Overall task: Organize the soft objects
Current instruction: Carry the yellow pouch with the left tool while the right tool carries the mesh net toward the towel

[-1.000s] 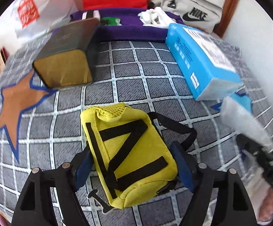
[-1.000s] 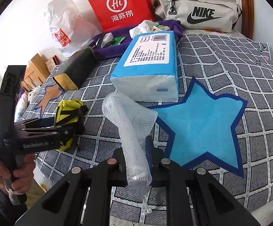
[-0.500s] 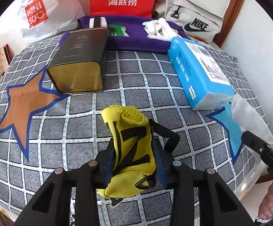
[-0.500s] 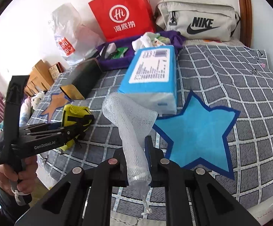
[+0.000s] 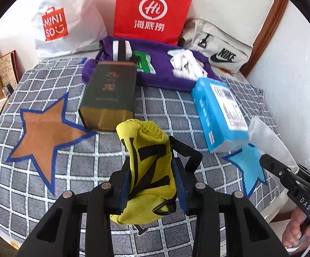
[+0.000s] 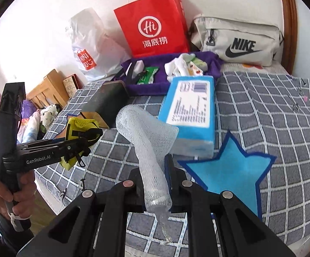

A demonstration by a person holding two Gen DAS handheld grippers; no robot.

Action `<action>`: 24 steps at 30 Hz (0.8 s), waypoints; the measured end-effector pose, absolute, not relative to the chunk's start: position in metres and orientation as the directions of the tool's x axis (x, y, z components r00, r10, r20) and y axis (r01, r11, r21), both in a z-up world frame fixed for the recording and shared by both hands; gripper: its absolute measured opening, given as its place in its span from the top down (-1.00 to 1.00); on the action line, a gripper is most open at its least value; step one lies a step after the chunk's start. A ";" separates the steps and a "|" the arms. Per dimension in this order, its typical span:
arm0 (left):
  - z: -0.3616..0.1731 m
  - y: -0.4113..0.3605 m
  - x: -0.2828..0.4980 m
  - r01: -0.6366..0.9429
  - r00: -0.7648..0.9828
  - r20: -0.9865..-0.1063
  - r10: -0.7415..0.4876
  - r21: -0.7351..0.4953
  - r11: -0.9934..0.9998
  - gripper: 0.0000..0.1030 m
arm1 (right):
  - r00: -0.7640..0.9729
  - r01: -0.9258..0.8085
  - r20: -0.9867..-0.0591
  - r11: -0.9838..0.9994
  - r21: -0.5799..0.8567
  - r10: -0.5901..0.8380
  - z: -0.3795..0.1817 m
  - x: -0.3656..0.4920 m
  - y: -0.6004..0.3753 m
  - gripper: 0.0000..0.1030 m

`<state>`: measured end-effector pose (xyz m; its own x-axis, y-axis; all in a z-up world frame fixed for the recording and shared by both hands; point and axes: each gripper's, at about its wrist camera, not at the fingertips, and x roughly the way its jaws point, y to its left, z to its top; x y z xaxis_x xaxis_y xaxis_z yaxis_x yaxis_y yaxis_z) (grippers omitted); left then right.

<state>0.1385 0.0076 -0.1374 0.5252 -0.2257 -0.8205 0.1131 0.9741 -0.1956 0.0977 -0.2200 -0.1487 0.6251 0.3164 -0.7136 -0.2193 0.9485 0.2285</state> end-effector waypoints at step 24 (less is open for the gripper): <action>-0.087 0.025 0.204 0.101 0.597 -0.770 -0.224 -0.205 0.974 0.32 | 0.673 -0.230 -0.681 0.957 0.177 0.288 -0.095 0.176 -0.205 0.75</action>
